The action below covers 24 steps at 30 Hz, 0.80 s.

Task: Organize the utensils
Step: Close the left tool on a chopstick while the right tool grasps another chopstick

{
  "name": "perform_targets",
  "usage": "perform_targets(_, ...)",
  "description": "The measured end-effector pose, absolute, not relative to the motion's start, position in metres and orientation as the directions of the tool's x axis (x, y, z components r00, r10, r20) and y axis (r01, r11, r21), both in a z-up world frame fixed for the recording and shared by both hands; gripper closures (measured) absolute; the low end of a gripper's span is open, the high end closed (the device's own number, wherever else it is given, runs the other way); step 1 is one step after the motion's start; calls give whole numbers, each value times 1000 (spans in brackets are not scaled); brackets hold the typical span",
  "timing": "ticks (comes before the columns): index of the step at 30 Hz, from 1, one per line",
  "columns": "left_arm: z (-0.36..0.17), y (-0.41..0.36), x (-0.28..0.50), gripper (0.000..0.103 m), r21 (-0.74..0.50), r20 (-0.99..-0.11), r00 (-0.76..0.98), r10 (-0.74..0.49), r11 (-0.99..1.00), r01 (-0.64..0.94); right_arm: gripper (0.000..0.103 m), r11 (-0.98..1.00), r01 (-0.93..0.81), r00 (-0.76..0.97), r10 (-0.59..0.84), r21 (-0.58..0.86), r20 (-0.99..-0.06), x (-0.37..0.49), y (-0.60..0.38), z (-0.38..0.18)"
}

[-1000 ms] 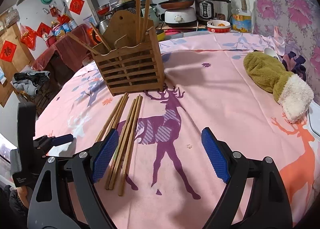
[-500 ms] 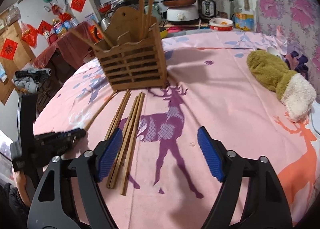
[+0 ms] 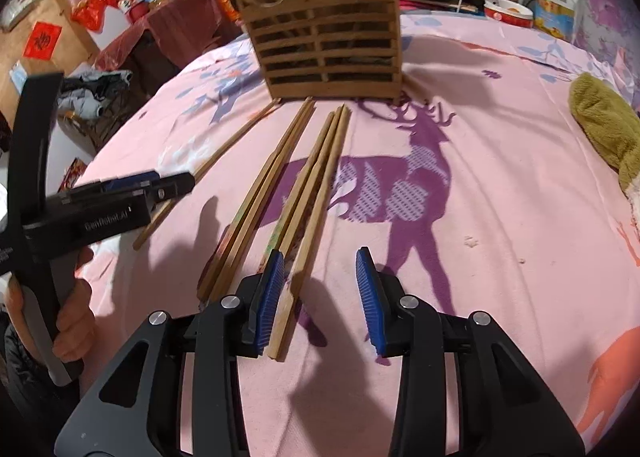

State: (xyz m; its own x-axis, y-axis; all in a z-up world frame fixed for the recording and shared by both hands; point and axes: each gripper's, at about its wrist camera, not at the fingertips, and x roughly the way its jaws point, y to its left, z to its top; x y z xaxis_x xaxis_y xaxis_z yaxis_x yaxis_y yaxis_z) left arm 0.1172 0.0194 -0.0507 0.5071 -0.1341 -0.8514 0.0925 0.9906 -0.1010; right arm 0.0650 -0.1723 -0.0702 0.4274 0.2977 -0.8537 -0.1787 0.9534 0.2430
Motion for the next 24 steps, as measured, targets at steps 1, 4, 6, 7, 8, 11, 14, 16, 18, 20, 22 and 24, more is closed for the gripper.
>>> perform_targets(1,-50,20,117,37,-101,-849,511,-134,991,92,65,954,-184,416,293,235,-861,65,-169,-73)
perform_targets(4,-46,20,115,34,-90,-840,528,-125,992,92,71,963,-204,427,249,176,-870,64,-164,-75)
perform_targets(6,-44,20,114,34,-77,-837,535,-113,993,90,77,974,-178,437,206,140,-876,69,-170,-76)
perform_targets(7,-44,20,114,34,-74,-837,536,-111,993,89,78,982,-140,444,177,127,-878,72,-178,-76)
perform_targets(8,-44,21,114,34,-73,-837,536,-109,993,88,79,984,-120,444,170,130,-879,74,-185,-77)
perform_targets(11,-44,22,115,34,-74,-838,535,-107,994,84,77,975,-91,433,220,201,-874,77,-199,-76)
perform_targets(14,-42,25,113,34,-75,-834,541,-106,994,78,75,966,-92,449,257,242,-856,73,-204,-67)
perform_targets(16,-39,29,111,34,-84,-831,546,-111,994,74,75,963,-95,477,267,253,-837,68,-208,-58)
perform_targets(18,-35,35,107,34,-117,-826,547,-138,990,73,75,961,-95,492,273,261,-826,65,-211,-54)
perform_targets(20,-32,40,102,34,-136,-820,552,-152,988,71,74,959,-86,498,277,271,-822,62,-215,-53)
perform_targets(22,-30,46,96,34,-142,-816,556,-157,987,71,74,959,-76,495,274,274,-824,59,-219,-55)
perform_targets(24,-31,51,89,34,-143,-820,548,-162,987,78,74,959,-70,496,273,276,-824,56,-222,-55)
